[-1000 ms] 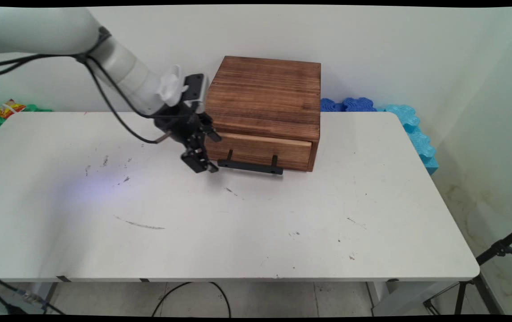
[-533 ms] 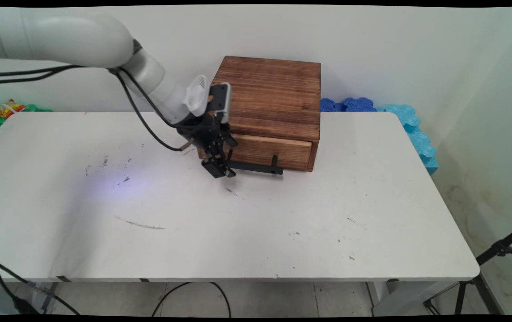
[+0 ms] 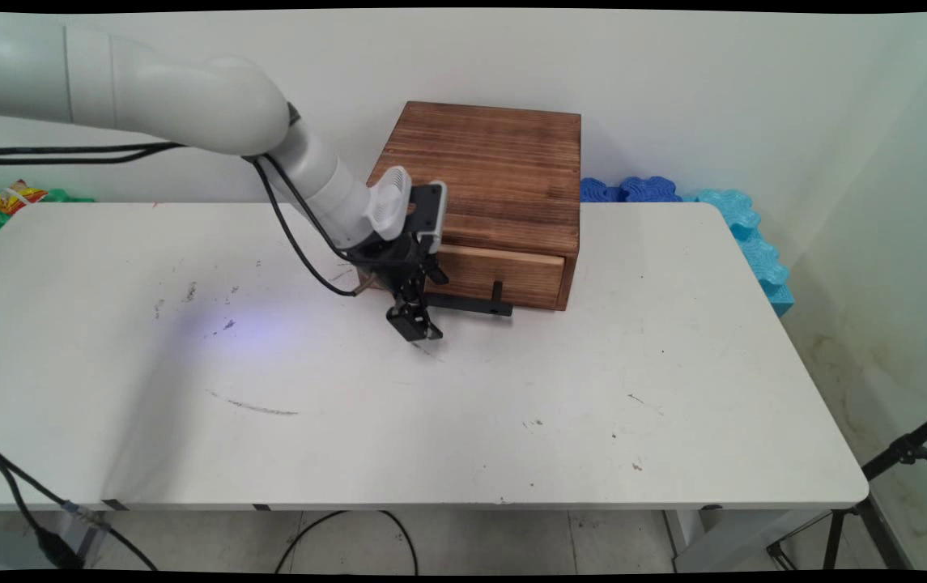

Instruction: Open the drawer

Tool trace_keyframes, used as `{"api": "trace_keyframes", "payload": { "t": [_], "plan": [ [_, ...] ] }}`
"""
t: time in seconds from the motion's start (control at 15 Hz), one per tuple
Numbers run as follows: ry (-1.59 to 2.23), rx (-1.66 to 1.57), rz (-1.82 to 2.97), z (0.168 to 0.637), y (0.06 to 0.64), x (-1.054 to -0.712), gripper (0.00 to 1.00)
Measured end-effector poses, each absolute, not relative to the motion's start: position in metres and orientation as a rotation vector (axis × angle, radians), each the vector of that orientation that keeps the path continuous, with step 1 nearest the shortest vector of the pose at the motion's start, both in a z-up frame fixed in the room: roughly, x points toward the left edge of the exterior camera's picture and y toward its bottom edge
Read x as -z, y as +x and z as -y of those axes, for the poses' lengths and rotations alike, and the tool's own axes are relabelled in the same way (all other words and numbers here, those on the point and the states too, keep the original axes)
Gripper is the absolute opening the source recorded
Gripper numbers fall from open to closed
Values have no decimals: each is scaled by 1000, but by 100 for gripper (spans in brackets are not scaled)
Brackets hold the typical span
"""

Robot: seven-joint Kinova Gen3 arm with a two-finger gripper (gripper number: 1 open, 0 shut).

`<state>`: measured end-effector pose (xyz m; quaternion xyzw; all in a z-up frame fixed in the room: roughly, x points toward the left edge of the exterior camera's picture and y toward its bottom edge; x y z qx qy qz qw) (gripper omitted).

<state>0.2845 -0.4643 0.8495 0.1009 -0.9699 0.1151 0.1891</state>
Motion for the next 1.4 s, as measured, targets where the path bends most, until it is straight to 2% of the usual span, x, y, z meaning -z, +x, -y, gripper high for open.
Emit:
{"api": "trace_keyframes", "payload": {
  "t": [0.8,1.4],
  "plan": [
    [233,-308,2764,465,266,-819,100],
    [241,-274,2764,444,256,-818,100]
  ]
}}
